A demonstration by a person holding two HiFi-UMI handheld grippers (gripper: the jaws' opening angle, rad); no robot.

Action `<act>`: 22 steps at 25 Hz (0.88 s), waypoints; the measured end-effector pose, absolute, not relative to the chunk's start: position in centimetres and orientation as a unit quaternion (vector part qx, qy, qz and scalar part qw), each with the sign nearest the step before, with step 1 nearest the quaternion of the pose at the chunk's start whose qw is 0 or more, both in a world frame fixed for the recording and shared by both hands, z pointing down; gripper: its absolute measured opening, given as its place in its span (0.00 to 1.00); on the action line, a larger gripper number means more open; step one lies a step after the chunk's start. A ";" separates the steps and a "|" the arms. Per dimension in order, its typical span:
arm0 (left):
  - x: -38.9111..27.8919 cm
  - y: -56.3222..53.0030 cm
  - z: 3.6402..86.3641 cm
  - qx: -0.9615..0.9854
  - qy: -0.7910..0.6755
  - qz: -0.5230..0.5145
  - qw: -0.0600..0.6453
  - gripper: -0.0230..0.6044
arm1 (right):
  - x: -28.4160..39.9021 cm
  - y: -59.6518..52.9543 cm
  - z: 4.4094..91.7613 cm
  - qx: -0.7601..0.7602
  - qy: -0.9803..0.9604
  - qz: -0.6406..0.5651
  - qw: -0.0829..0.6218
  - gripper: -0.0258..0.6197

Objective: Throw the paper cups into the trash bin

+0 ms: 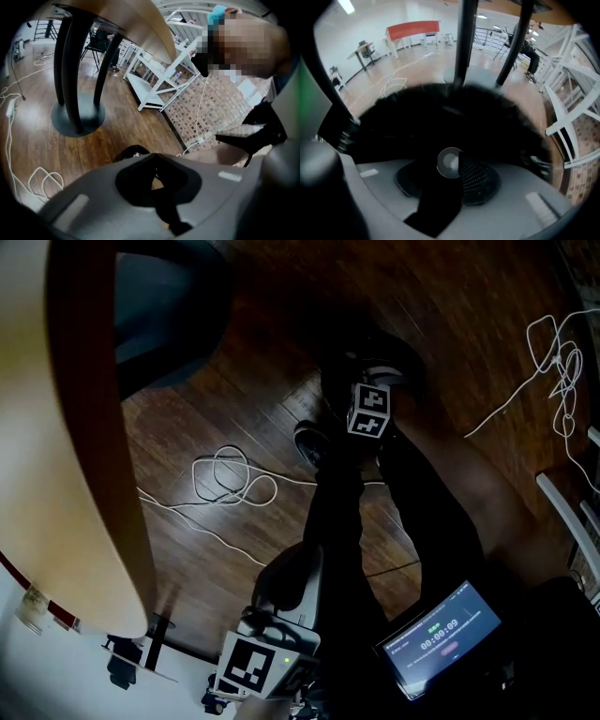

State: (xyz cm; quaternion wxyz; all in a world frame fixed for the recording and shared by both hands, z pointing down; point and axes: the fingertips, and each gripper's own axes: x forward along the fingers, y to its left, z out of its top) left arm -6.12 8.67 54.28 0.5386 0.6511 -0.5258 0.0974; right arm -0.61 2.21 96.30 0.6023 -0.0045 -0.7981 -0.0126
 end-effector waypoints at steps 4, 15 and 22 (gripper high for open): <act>-6.1 8.7 51.7 0.664 -0.521 0.103 0.526 0.04 | 0.2 2.9 90.9 0.016 -0.801 0.041 0.597 0.25; -5.0 9.3 44.0 0.682 -0.541 0.150 0.468 0.04 | 8.0 1.1 64.8 0.164 -0.828 0.180 0.505 0.21; -8.6 5.6 33.5 0.705 -0.584 0.138 0.379 0.04 | 7.7 -4.0 45.8 0.273 -0.870 0.197 0.361 0.16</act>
